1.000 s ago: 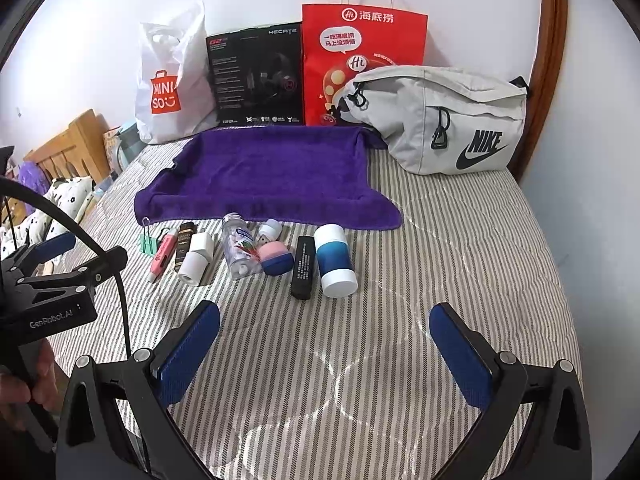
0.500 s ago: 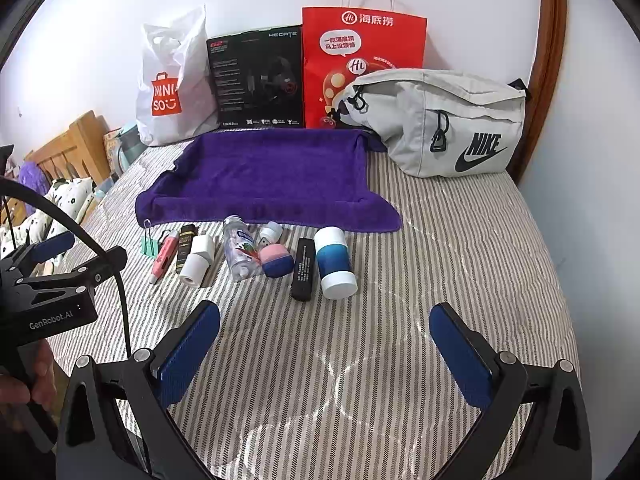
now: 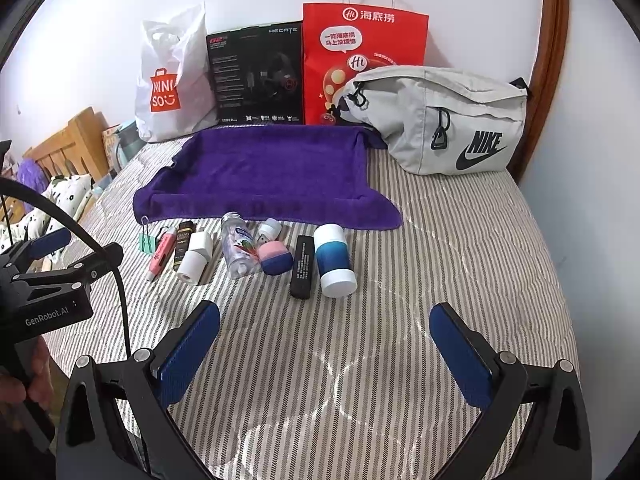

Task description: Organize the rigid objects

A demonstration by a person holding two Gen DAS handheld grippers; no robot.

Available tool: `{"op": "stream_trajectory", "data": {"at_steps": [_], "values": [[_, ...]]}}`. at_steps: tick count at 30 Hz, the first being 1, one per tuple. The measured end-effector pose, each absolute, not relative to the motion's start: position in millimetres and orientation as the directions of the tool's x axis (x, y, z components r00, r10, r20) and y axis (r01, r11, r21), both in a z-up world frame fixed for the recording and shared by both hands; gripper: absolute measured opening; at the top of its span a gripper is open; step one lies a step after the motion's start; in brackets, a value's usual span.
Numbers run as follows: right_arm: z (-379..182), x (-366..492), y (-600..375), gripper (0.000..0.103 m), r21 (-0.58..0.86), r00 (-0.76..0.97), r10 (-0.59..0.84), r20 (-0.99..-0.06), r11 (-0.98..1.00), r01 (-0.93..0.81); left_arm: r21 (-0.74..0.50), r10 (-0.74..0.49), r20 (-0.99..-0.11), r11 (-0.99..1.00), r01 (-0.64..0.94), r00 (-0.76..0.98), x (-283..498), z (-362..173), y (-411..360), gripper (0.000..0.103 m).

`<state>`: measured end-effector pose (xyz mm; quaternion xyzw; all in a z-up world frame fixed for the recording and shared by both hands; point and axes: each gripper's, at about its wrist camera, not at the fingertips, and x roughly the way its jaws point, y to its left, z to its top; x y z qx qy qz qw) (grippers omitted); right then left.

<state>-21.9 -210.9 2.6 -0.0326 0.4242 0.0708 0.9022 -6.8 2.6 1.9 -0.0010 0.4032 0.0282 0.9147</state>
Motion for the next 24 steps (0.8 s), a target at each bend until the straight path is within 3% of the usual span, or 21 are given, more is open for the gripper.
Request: {"op": "stream_trajectory", "data": {"at_steps": [24], "values": [[0.7, -22.7, -208.9, 0.103, -0.009, 0.628, 0.094, -0.773, 0.987, -0.159, 0.021, 0.061, -0.748, 0.997, -0.068, 0.661, -5.3, -2.9, 6.5, 0.103]]}}
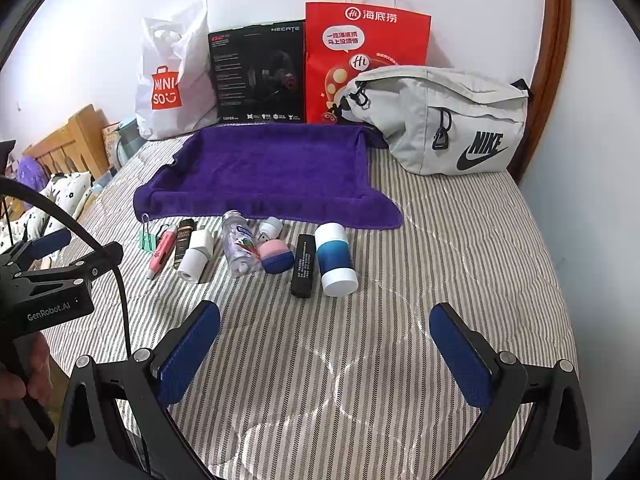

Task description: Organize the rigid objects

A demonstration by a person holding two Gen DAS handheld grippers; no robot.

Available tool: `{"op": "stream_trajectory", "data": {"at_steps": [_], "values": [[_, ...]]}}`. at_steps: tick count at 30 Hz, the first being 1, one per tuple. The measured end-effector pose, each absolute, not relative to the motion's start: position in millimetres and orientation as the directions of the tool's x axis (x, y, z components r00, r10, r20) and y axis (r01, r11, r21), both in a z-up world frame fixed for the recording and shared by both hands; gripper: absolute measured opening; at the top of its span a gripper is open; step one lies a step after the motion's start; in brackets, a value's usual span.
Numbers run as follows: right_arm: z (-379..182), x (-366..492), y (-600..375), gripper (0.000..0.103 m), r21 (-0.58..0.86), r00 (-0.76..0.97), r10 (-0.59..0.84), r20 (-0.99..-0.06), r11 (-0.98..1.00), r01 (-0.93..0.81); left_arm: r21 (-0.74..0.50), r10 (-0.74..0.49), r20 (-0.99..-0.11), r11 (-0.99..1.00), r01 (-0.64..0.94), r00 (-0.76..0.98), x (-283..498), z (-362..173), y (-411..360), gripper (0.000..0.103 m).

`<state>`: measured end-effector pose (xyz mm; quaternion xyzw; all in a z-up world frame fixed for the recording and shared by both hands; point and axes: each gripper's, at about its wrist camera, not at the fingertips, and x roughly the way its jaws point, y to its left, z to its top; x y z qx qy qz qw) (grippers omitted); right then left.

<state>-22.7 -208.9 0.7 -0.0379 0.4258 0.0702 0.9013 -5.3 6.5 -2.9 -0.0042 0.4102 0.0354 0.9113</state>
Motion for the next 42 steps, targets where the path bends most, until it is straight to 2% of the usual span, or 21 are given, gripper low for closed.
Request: {"op": "stream_trajectory", "data": {"at_steps": [15, 22, 25, 31, 33, 42], "values": [[-1, -19, -209, 0.103, -0.004, 0.618, 0.105, -0.779, 0.985, -0.172, 0.008, 0.047, -0.761, 0.998, -0.063, 0.647, 5, -12, 16, 0.103], [-15, -7, -213, 0.103, -0.003, 0.592, 0.098, -0.8, 0.986, -0.168, 0.032, 0.084, -0.812, 0.995, -0.099, 0.578, 35, -53, 42, 0.103], [-23, 0, -215, 0.103, -0.01, 0.58, 0.088, -0.81, 0.986, -0.164, 0.008, 0.072, -0.827, 0.993, -0.117, 0.557, 46, -67, 58, 0.101], [-43, 15, -218, 0.103, -0.024, 0.539, 0.065, -0.84, 0.988, -0.155, 0.023, 0.084, -0.832, 0.993, -0.117, 0.548, 70, -86, 75, 0.09], [-49, 19, -219, 0.103, -0.026, 0.528, 0.059, -0.847, 0.988, -0.153, 0.028, 0.078, -0.839, 0.995, -0.1, 0.538, 78, -92, 77, 0.079], [-63, 42, -222, 0.103, -0.034, 0.494, 0.038, -0.869, 0.99, -0.137, 0.033, 0.023, -0.842, 0.999, 0.009, 0.538, 94, -104, 72, 0.075]]}}
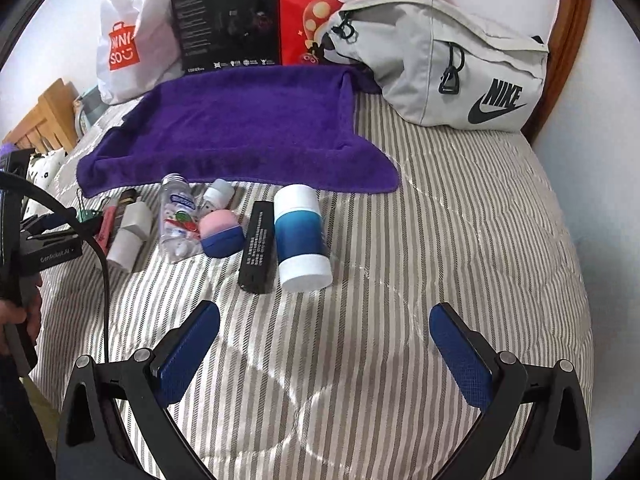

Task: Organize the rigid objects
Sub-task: 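Grasp the mint binder clip with the left gripper while the right grasps the blue-white deodorant stick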

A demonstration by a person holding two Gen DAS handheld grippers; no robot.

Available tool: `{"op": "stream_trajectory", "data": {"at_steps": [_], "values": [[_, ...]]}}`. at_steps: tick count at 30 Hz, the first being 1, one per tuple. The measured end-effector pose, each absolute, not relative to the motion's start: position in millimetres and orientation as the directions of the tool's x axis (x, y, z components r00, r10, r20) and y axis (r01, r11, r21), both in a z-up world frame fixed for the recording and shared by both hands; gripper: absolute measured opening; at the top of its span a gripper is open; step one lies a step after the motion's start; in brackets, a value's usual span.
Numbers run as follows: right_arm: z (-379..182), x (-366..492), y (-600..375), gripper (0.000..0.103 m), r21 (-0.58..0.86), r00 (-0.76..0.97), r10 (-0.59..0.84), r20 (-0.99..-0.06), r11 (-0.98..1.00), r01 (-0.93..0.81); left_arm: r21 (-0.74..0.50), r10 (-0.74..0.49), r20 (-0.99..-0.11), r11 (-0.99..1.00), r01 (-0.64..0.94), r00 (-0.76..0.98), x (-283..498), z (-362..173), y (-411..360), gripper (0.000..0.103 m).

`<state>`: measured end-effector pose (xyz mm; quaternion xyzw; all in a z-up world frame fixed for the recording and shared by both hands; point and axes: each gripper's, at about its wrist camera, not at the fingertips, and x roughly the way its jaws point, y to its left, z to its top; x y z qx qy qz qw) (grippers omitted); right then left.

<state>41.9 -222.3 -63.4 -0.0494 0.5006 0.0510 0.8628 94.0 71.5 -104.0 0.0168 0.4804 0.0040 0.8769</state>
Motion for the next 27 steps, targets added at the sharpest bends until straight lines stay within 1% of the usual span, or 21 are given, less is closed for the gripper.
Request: {"op": "stream_trajectory", "data": {"at_steps": [1, 3, 5, 6, 9, 12, 15, 16, 18, 19, 20, 22, 25, 27], "values": [[-65, 44, -222, 0.103, -0.035, 0.49, 0.037, -0.871, 0.99, -0.137, 0.022, 0.011, -0.842, 1.0, 0.013, 0.539, 94, -104, 73, 0.073], [-67, 48, -224, 0.103, -0.035, 0.486, 0.034, -0.873, 0.991, -0.133, -0.002, -0.004, -0.842, 1.0, 0.005, 0.539, 94, -103, 78, 0.064], [-70, 53, -228, 0.103, -0.02, 0.484, 0.044, -0.874, 0.992, -0.127, -0.004, -0.007, -0.841, 1.0, 0.006, 0.542, 93, -102, 77, 0.059], [-71, 56, -231, 0.103, -0.007, 0.483, 0.052, -0.874, 0.993, -0.119, -0.002, -0.007, -0.839, 1.0, 0.008, 0.544, 93, -102, 75, 0.052], [-75, 67, -237, 0.103, 0.016, 0.477, 0.069, -0.876, 0.993, -0.113, 0.014, -0.002, -0.833, 1.0, 0.026, 0.553, 92, -100, 65, 0.041], [-78, 78, -238, 0.102, 0.005, 0.474, 0.065, -0.878, 0.992, -0.126, 0.021, 0.006, -0.827, 1.0, 0.019, 0.562, 90, -101, 61, 0.041], [-81, 91, -235, 0.1, 0.021, 0.477, 0.098, -0.874, 0.986, -0.163, 0.001, -0.005, -0.825, 1.0, 0.01, 0.565, 90, -101, 63, 0.041], [-83, 96, -232, 0.098, 0.032, 0.474, 0.119, -0.872, 0.982, -0.187, -0.001, -0.006, -0.825, 1.0, 0.01, 0.566, 90, -101, 64, 0.041], [-90, 104, -224, 0.09, 0.026, 0.456, 0.133, -0.88, 0.972, -0.234, 0.003, -0.003, -0.824, 1.0, 0.008, 0.567, 89, -101, 63, 0.041], [-94, 107, -221, 0.085, 0.021, 0.451, 0.138, -0.882, 0.967, -0.254, 0.004, -0.002, -0.823, 1.0, 0.009, 0.568, 90, -101, 63, 0.041], [-98, 110, -219, 0.081, 0.014, 0.443, 0.137, -0.886, 0.963, -0.27, 0.002, -0.004, -0.823, 1.0, 0.009, 0.568, 89, -101, 63, 0.041], [-105, 114, -214, 0.075, -0.015, 0.442, 0.123, -0.889, 0.955, -0.297, 0.001, -0.004, -0.823, 1.0, 0.008, 0.568, 89, -101, 62, 0.041], [-106, 116, -219, 0.075, -0.001, 0.458, 0.154, -0.876, 0.947, -0.32, 0.003, -0.001, -0.821, 1.0, 0.006, 0.571, 88, -102, 63, 0.041], [-107, 117, -222, 0.072, 0.014, 0.447, 0.167, -0.879, 0.945, -0.326, 0.0, -0.002, -0.822, 1.0, 0.003, 0.569, 89, -101, 63, 0.041]]}}
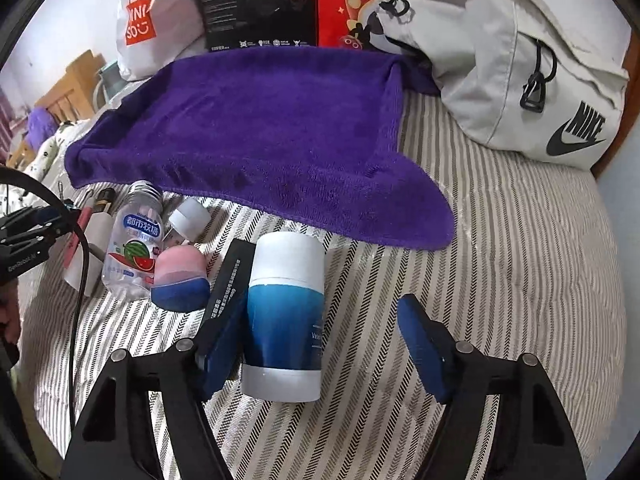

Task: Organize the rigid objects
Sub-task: 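Grasp the mint binder clip with the left gripper while the right grasps the blue-white deodorant stick, then carry the clip and deodorant stick onto the purple towel and release both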

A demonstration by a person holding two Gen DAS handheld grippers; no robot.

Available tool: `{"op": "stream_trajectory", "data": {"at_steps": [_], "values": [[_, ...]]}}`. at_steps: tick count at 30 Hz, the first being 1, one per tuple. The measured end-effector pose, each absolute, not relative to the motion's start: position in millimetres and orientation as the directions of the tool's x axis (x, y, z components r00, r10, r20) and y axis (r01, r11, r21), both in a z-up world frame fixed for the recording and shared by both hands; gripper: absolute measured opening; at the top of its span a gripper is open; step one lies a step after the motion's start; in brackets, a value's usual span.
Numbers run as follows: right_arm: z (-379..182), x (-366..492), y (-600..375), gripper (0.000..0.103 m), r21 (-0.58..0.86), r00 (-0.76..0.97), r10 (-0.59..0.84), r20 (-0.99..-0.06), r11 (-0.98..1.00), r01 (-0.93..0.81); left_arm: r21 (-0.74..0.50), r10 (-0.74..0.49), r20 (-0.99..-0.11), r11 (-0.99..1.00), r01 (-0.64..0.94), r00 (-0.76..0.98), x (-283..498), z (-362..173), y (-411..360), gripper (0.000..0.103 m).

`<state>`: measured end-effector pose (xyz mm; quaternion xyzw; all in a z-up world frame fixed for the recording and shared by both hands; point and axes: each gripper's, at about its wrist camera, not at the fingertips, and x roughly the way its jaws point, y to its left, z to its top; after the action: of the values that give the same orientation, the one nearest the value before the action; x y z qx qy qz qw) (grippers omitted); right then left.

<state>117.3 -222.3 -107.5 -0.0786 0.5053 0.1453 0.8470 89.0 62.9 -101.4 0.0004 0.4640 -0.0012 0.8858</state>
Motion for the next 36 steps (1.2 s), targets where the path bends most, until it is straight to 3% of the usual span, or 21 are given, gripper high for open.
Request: {"op": "stream_trajectory", "data": {"at_steps": [2, 9, 12, 29, 36], "values": [[-110, 116, -221, 0.059, 0.004, 0.434, 0.164, -0.886, 0.938, -0.346, 0.001, 0.0, -0.824, 1.0, 0.002, 0.566, 90, -101, 63, 0.041], [-113, 114, -219, 0.052, 0.004, 0.451, 0.179, -0.874, 0.932, -0.362, -0.002, 0.009, -0.819, 1.0, -0.019, 0.574, 92, -101, 63, 0.041], [-112, 113, -219, 0.036, 0.022, 0.45, 0.208, -0.868, 0.923, -0.384, 0.008, 0.015, -0.813, 1.0, -0.015, 0.582, 90, -102, 62, 0.04], [-89, 104, -230, 0.036, 0.1, 0.406, 0.262, -0.875, 0.92, -0.38, -0.115, -0.059, -0.831, 0.991, -0.066, 0.554, 76, -83, 91, 0.039], [-72, 112, -220, 0.036, 0.115, 0.403, 0.295, -0.866, 0.903, -0.414, -0.109, -0.048, -0.818, 0.991, -0.072, 0.573, 77, -58, 97, 0.039]]}}
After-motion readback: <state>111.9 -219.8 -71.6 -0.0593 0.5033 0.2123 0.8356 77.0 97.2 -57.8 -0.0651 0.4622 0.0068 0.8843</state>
